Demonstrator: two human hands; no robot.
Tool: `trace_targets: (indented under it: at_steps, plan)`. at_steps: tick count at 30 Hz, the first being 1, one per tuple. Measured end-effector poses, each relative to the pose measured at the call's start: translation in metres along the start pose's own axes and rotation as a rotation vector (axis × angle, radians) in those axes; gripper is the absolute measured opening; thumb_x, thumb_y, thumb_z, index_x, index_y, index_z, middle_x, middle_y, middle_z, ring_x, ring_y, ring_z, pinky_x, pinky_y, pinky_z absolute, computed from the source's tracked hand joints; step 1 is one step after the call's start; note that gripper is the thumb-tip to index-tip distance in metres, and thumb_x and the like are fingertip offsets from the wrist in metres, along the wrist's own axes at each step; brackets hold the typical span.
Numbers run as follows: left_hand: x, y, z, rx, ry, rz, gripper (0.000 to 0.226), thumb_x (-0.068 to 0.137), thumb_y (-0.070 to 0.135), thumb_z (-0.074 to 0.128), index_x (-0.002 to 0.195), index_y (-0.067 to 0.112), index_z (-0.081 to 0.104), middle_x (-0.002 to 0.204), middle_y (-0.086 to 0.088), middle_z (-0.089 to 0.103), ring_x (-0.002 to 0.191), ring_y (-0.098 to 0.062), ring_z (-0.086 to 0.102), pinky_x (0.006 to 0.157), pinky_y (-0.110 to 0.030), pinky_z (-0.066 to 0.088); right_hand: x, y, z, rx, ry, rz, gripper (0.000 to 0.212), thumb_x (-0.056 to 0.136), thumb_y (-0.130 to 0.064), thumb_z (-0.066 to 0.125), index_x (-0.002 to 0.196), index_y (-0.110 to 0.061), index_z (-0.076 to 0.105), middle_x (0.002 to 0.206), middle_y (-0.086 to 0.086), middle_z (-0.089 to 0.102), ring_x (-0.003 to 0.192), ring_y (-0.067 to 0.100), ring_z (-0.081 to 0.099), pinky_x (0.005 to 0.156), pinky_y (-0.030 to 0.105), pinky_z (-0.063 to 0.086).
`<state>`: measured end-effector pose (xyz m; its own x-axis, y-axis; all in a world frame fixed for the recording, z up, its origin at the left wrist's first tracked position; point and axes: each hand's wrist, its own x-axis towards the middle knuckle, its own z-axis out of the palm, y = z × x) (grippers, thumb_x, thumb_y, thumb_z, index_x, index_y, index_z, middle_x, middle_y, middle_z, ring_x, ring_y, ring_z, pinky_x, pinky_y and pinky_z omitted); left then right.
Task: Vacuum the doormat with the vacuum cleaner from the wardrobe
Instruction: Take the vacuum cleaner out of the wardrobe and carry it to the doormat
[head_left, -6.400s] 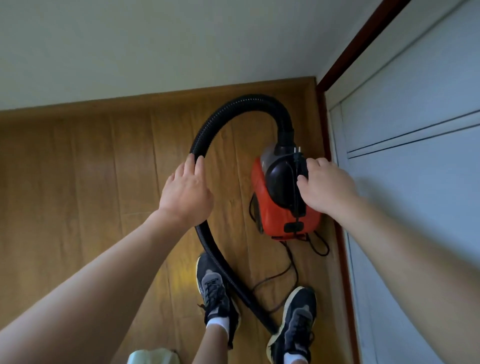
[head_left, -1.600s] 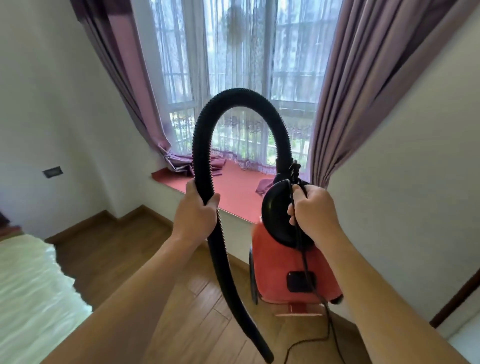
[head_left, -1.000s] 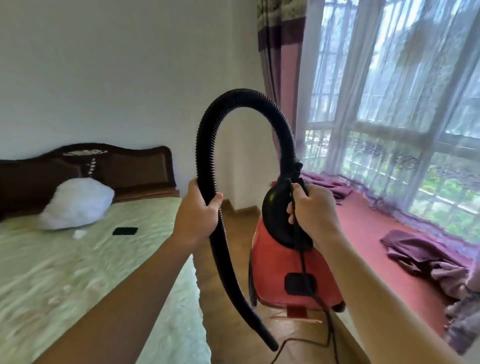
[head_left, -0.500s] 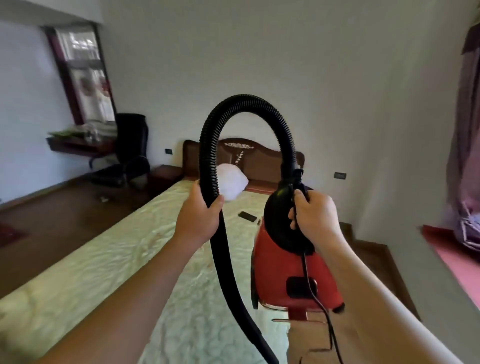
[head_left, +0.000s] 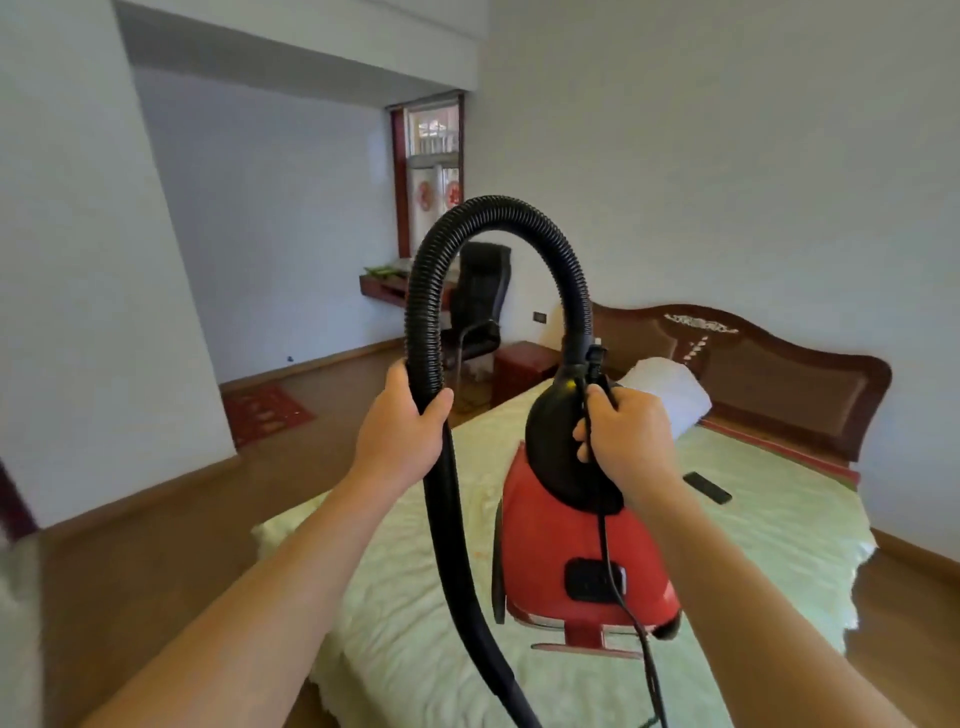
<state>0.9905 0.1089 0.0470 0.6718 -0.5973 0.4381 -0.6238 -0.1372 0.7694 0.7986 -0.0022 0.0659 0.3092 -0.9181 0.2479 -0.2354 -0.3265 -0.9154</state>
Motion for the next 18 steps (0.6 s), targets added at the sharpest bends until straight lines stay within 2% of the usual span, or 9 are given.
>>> trace_targets:
  at_steps: [2, 5, 7, 10, 16, 18]
  plan:
    - [0.009, -0.022, -0.028, 0.024, 0.046, -0.025, 0.035, 0.102, 0.037, 0.056, 0.131, 0.020, 0.047, 0.103, 0.009, 0.060, 0.091, -0.012, 0.063, 0.073, -0.036, 0.057, 0.002, -0.012, 0.040, 0.017, -0.053, -0.030, 0.037, 0.107, -0.029, 0.043, 0.086, -0.006, 0.063, 0.061, 0.002, 0.064, 0.039, 0.008, 0.055, 0.051, 0.026, 0.045]
    - [0.017, -0.053, -0.069, 0.074, 0.125, -0.065, 0.036, 0.103, 0.037, 0.055, 0.133, 0.021, 0.047, 0.104, 0.010, 0.059, 0.088, -0.005, 0.060, 0.064, -0.023, 0.046, 0.003, -0.030, 0.093, 0.039, -0.122, -0.071, 0.040, 0.107, -0.028, 0.044, 0.083, -0.002, 0.063, 0.058, 0.003, 0.062, 0.038, 0.007, 0.054, 0.049, 0.024, 0.043]
    - [0.021, -0.071, -0.095, 0.098, 0.170, -0.095, 0.037, 0.103, 0.038, 0.054, 0.134, 0.021, 0.046, 0.104, 0.010, 0.060, 0.090, -0.009, 0.062, 0.068, -0.028, 0.050, 0.004, -0.040, 0.125, 0.058, -0.169, -0.096, 0.041, 0.107, -0.027, 0.044, 0.082, -0.001, 0.063, 0.058, 0.004, 0.062, 0.039, 0.008, 0.055, 0.047, 0.021, 0.042]
    - [0.027, -0.093, -0.126, 0.120, 0.233, -0.150, 0.039, 0.103, 0.039, 0.054, 0.136, 0.021, 0.045, 0.109, 0.005, 0.062, 0.096, -0.016, 0.064, 0.080, -0.039, 0.057, 0.007, -0.052, 0.171, 0.089, -0.252, -0.129, 0.038, 0.106, -0.026, 0.045, 0.077, -0.006, 0.061, 0.060, 0.003, 0.065, 0.042, 0.014, 0.058, 0.053, 0.027, 0.045]
    - [0.041, -0.132, -0.162, 0.155, 0.365, -0.225, 0.041, 0.103, 0.036, 0.055, 0.140, 0.021, 0.044, 0.114, 0.007, 0.063, 0.098, -0.014, 0.065, 0.082, -0.036, 0.055, 0.019, -0.069, 0.249, 0.107, -0.394, -0.197, 0.038, 0.105, -0.024, 0.046, 0.074, -0.007, 0.060, 0.058, 0.002, 0.065, 0.039, 0.011, 0.057, 0.055, 0.030, 0.047]
    - [0.048, -0.144, -0.170, 0.171, 0.410, -0.251, 0.041, 0.103, 0.036, 0.054, 0.140, 0.022, 0.043, 0.111, 0.009, 0.063, 0.094, -0.009, 0.064, 0.079, -0.033, 0.054, 0.027, -0.074, 0.271, 0.115, -0.443, -0.228, 0.039, 0.104, -0.024, 0.047, 0.073, -0.005, 0.060, 0.057, 0.002, 0.065, 0.040, 0.011, 0.057, 0.055, 0.029, 0.047]
